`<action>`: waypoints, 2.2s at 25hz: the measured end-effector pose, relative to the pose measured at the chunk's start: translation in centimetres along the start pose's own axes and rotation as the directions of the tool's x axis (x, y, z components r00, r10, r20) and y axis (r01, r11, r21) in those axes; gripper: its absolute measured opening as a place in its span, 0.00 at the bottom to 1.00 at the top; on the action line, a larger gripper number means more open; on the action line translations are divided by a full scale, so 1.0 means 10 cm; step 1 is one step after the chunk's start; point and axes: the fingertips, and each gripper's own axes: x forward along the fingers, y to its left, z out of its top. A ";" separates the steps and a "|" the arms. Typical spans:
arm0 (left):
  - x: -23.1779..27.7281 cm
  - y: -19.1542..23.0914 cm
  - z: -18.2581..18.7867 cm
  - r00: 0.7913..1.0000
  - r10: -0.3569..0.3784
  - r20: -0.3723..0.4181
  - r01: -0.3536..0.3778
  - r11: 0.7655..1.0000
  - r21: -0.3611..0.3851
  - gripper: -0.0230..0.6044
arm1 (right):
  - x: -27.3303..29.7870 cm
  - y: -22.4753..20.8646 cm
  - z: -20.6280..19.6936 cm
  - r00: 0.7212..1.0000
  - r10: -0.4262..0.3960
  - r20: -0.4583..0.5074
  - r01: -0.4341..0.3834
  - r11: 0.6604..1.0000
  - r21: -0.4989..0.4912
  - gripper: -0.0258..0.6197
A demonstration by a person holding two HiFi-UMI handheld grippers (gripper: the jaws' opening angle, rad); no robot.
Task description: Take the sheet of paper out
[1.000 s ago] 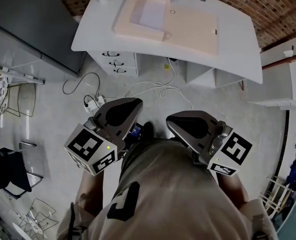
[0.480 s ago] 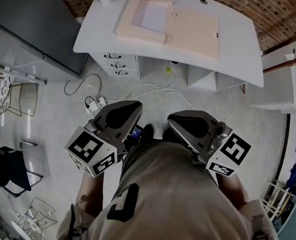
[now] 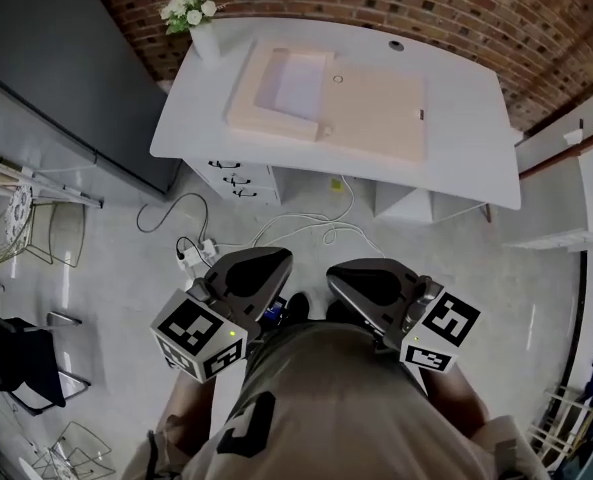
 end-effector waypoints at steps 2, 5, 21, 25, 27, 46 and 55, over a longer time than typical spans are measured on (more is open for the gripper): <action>0.08 -0.03 0.04 1.000 0.002 -0.008 -0.002 1.000 0.012 0.06 | -0.04 -0.08 0.03 1.000 0.003 0.004 -0.003 1.000 0.008 0.08; 0.21 -0.06 0.09 1.000 0.011 -0.019 -0.011 1.000 0.024 0.06 | -0.11 -0.22 0.07 1.000 0.008 0.008 -0.009 1.000 0.017 0.08; 1.07 -0.38 0.44 0.994 0.103 -0.022 -0.101 0.994 0.050 0.06 | -0.78 -1.19 0.26 0.995 0.069 0.070 -0.082 0.974 0.213 0.08; 1.29 -0.46 0.49 0.992 0.122 -0.032 -0.120 0.992 0.046 0.06 | -0.92 -1.39 0.26 0.993 0.090 0.073 -0.106 0.961 0.256 0.08; 1.40 -0.49 0.51 0.991 0.129 -0.039 -0.127 0.991 0.049 0.06 | -1.01 -1.49 0.25 0.992 0.094 0.080 -0.112 0.954 0.280 0.08; 1.76 0.01 0.74 0.995 0.099 -0.033 -0.097 0.993 0.065 0.06 | -0.92 -2.12 0.27 0.993 0.039 0.111 -0.085 0.887 0.454 0.08; 1.59 0.81 0.96 0.999 0.048 0.005 -0.048 0.999 0.024 0.06 | -0.25 -2.29 0.54 0.998 -0.025 0.053 -0.001 0.893 0.450 0.08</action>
